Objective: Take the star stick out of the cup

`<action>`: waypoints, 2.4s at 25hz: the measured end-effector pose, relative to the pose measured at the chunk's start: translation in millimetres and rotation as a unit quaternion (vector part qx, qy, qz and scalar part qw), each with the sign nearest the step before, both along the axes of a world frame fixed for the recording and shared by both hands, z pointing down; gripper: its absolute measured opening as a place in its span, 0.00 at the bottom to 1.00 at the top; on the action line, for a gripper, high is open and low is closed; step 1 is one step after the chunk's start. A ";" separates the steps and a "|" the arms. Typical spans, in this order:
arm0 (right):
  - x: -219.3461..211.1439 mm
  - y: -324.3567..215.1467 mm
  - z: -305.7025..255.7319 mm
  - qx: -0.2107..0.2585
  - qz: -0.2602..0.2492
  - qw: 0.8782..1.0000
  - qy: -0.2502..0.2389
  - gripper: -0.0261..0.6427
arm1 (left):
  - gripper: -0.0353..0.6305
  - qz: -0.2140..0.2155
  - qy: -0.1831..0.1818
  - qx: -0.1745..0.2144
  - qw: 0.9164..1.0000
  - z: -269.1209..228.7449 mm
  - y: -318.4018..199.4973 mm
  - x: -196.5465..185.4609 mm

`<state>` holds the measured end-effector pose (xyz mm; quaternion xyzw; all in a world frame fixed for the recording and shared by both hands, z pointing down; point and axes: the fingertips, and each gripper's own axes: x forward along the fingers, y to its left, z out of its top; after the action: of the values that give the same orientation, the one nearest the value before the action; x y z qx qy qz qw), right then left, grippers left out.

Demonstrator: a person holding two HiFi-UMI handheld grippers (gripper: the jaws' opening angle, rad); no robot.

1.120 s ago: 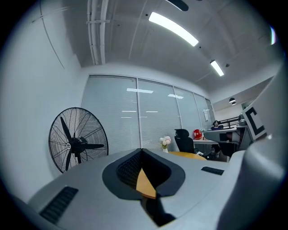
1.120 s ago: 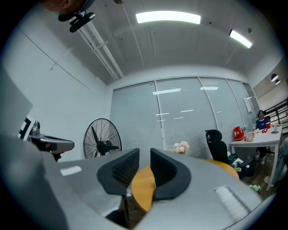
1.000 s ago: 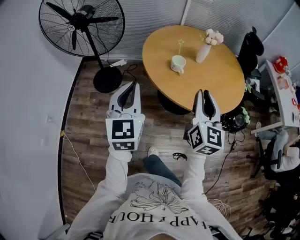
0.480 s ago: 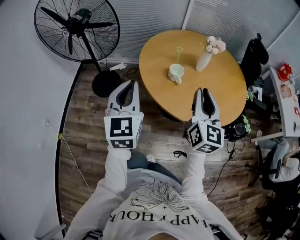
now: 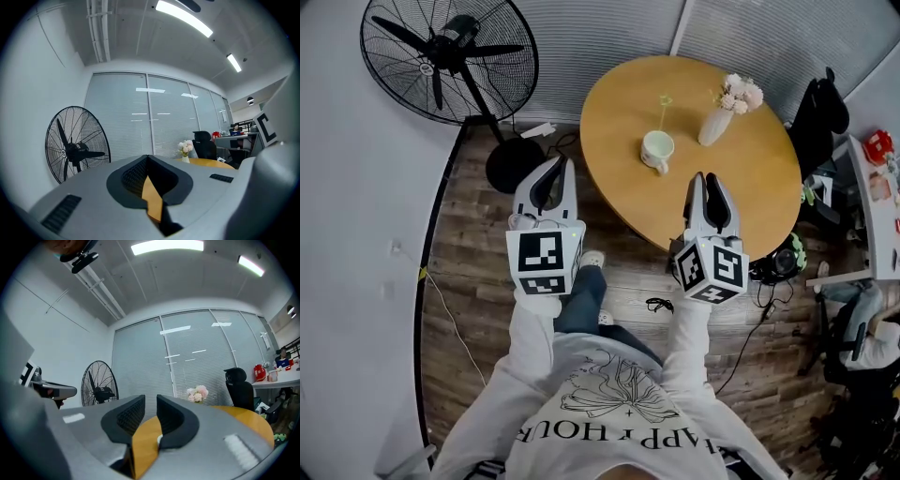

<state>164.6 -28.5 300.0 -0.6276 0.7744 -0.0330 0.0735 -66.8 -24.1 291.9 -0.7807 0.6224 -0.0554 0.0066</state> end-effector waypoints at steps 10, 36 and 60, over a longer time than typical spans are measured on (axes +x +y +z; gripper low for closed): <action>-0.6 -81.3 17.0 -0.016 0.015 1.000 -0.005 0.15 | 0.06 0.018 -0.001 -0.010 1.000 14.9 -90.5 0.2; -2.8 -281.3 67.3 -0.079 0.045 0.996 -0.006 0.17 | 0.06 0.089 0.001 -0.056 0.994 59.9 -311.8 20.4; -0.7 -348.9 141.1 -0.160 0.037 0.986 0.001 0.19 | 0.06 0.104 -0.009 -0.132 0.986 135.3 -373.7 39.3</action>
<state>163.9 -377.4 441.0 -0.6591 0.7357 -0.1532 -0.0272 -27.5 -397.9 427.2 -0.8350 0.5246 -0.1426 -0.0852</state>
